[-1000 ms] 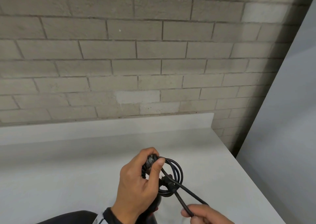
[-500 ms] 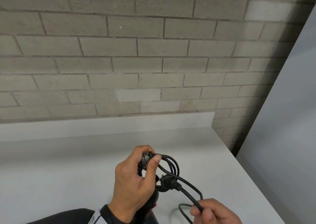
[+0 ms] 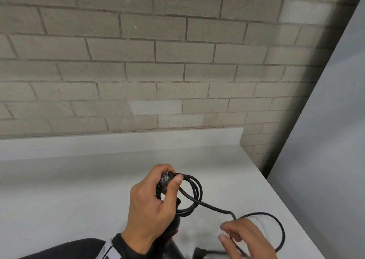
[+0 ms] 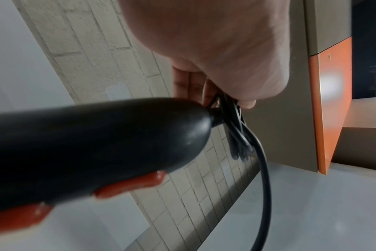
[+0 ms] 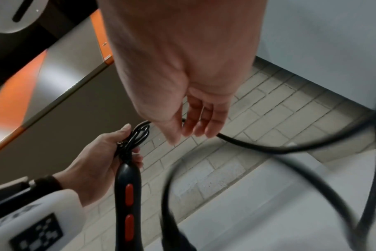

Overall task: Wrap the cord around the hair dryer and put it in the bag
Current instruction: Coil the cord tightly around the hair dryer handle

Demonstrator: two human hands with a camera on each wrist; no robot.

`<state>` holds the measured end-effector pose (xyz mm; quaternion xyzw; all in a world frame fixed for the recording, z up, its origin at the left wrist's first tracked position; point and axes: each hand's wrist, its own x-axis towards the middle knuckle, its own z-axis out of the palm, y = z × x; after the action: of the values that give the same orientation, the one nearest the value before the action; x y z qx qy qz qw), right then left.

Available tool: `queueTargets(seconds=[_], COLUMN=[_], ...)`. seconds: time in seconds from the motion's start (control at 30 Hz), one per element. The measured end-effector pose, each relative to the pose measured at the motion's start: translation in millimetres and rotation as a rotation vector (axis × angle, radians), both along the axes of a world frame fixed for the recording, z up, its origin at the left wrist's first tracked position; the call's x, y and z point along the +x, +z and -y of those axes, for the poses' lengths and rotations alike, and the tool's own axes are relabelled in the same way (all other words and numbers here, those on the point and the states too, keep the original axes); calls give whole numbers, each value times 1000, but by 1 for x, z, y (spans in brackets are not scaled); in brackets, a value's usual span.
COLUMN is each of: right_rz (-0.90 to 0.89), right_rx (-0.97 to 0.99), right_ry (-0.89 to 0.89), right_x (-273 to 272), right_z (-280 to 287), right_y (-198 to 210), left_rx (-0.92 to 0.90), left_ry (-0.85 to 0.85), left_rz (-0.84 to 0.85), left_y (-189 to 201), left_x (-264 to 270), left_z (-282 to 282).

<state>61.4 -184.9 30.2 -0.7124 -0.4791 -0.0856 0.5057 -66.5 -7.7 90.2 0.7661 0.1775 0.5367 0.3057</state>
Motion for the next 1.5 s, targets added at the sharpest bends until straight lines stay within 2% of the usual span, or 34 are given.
queueTargets(seconds=[0.17, 0.23, 0.33, 0.4, 0.53, 0.63, 0.83, 1.03, 1.2, 1.37, 1.5], right_rz=[20, -36, -158, -46, 290, 340, 75, -31, -342, -753, -996], right_rx=[161, 129, -40, -110, -26, 74, 110, 40, -23, -94, -94], right_ry=[-143, -77, 58, 86, 50, 84, 222, 328, 471, 476, 528], right_x=[-21, -26, -32, -35, -31, -26, -22, -24, -29, -27, -31], right_z=[-18, -23, -30, -32, -34, -32, -41, -53, -62, -68, -70], right_y=[21, 24, 19, 23, 44, 70, 111, 136, 141, 129, 114], left_rx=[21, 29, 34, 34, 37, 34, 47, 140, 197, 267, 268], left_ry=[8, 16, 24, 32, 54, 22, -75, -186, -221, -214, -199], left_rz=[-7, -9, -14, -19, -24, -32, 22, 57, 68, 77, 128], left_y=[1, 1, 1, 2, 4, 4, 11, 16, 16, 12, 8], left_x=[1, 1, 1, 0, 0, -1, -8, -16, -18, -19, -20], left_z=[4, 3, 4, 3, 0, 1, 1, 1, 6, 6, 6])
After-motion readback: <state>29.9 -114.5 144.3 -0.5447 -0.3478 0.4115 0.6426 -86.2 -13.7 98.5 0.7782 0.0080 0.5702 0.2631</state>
